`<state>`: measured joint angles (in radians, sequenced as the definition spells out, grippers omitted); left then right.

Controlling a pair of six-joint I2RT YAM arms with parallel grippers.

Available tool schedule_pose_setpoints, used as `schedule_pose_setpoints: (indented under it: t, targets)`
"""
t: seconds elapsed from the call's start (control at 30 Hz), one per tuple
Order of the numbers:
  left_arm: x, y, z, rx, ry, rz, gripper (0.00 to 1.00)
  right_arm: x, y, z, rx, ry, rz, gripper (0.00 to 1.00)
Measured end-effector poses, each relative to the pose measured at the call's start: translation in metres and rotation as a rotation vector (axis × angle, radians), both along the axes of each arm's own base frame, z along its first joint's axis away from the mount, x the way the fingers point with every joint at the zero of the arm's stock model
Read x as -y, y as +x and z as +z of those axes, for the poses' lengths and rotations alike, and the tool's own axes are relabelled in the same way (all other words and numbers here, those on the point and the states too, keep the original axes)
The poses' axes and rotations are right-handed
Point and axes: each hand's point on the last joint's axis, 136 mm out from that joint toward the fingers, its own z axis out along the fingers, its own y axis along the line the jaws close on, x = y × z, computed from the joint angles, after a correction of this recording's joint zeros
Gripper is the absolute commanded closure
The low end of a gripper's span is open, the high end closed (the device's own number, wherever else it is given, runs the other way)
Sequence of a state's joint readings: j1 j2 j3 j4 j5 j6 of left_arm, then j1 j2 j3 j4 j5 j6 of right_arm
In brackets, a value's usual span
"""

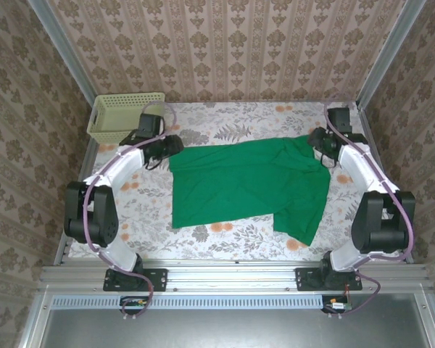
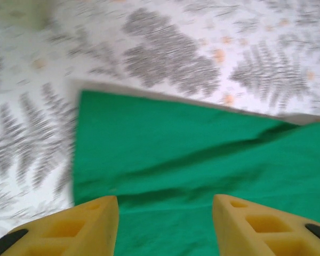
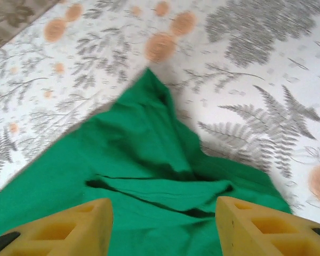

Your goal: Fold the inside-out t-shirt

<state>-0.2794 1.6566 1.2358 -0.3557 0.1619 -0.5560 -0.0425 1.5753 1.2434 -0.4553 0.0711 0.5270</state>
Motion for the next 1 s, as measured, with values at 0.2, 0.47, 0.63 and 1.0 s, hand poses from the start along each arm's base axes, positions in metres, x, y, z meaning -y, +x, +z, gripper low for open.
schedule_pose_setpoints:
  t: [0.2,0.47,0.63,1.0]
  targets:
    - [0.031,0.029,-0.026,-0.037,-0.015,-0.054,0.50,-0.046,0.058,-0.021,-0.044,0.042,0.122,0.49]
    - [0.021,0.033,-0.108,-0.198,0.032,-0.028,0.50,-0.025,0.095,-0.103,-0.212,0.107,0.091,0.54]
    - [0.009,0.032,-0.116,-0.196,0.031,0.004,0.49,0.012,0.103,-0.133,-0.277,0.137,0.008,0.59]
    - [-0.003,0.022,-0.113,-0.156,-0.011,0.041,0.44,0.044,0.104,-0.132,-0.278,0.180,-0.088,0.61]
